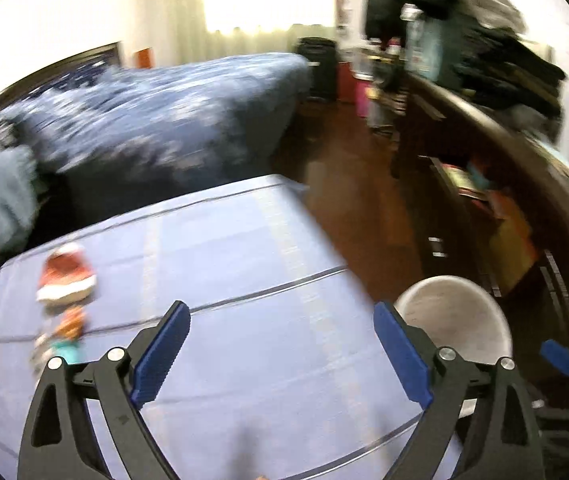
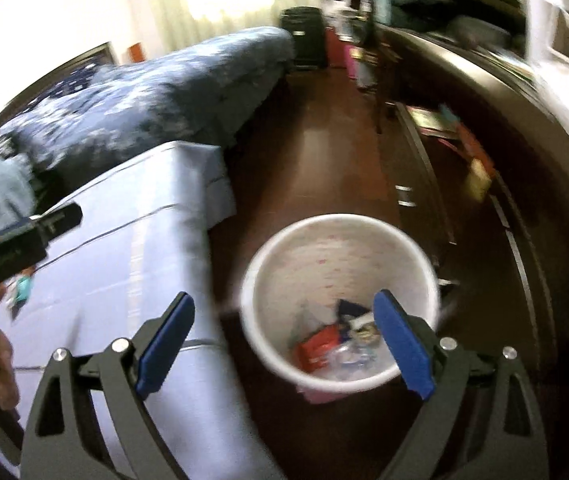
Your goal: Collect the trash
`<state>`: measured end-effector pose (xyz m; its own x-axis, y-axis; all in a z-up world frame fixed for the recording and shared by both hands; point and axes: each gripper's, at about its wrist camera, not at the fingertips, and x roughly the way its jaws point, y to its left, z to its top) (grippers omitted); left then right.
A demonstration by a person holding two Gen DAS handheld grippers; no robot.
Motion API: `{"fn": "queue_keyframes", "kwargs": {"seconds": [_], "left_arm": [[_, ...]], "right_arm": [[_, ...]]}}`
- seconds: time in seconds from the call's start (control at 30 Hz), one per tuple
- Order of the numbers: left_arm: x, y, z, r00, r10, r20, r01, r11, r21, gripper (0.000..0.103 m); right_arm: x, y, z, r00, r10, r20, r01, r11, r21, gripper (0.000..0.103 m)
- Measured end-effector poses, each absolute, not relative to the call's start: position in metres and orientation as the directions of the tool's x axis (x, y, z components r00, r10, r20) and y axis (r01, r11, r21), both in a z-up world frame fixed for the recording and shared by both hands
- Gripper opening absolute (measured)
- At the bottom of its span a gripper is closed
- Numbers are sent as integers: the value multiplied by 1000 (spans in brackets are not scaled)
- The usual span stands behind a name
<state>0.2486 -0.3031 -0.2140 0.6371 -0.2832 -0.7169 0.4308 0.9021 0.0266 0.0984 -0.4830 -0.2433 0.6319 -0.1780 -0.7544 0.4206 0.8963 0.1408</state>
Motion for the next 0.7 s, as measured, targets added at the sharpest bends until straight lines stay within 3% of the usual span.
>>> {"fn": "queue_keyframes", "kwargs": {"seconds": [0.43,0.7], "left_arm": [[288,-122,-240,661,13,-750,39,998,52,94],[321,-66,-261,594,65,-802,-181,982,-54,93]], "right_arm": [[142,-348,-221,655,-14,-755,150,982,112,92],[155,-305,-217,651,31,-758,60,994,91,92]]}}
